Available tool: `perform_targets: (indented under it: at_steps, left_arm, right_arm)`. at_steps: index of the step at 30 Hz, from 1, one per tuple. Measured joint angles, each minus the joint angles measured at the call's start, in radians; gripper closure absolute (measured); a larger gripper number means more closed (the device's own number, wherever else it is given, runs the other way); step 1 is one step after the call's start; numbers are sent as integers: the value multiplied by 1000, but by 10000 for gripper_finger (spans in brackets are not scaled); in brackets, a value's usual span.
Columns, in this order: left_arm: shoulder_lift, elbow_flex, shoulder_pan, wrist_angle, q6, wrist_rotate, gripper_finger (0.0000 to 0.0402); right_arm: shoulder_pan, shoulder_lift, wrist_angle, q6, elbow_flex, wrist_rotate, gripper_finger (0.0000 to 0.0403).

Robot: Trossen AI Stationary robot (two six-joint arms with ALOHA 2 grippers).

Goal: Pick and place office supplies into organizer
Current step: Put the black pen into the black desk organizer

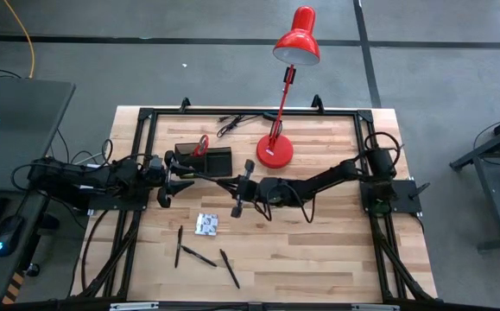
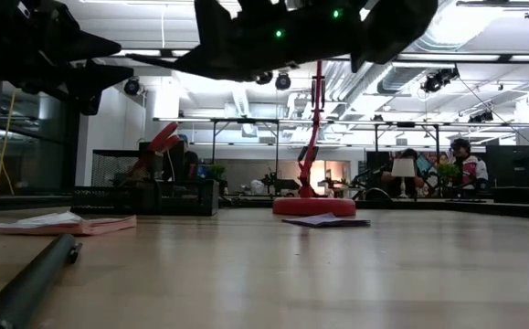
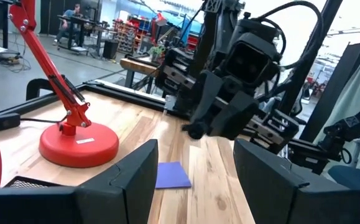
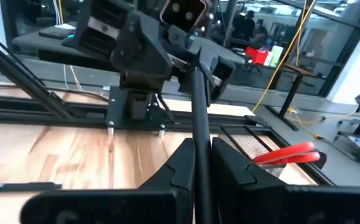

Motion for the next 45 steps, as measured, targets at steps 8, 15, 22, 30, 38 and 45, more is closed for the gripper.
perform_targets:
  at_steps: [8, 15, 22, 30, 38, 45]
  left_arm:
    - [1, 0, 0, 22, 0, 0, 204]
    - [5, 0, 0, 29, 3, -9, 204]
    - [18, 0, 0, 56, 11, -11, 215]
    - [70, 0, 0, 84, 8, -19, 252]
    - [151, 0, 0, 185, 26, -18, 268]
    - [239, 0, 0, 259, 33, -11, 268]
  right_arm:
    - [-37, 0, -8, 29, -1, -61, 382]
    - [-39, 0, 22, 37, -1, -104, 384]
    - [-39, 8, 37, 38, -1, -109, 383]
    - [-44, 15, 56, 40, -1, -130, 384]
    - [-43, 15, 45, 62, -1, -145, 384]
    - [-43, 15, 45, 63, -2, -145, 383]
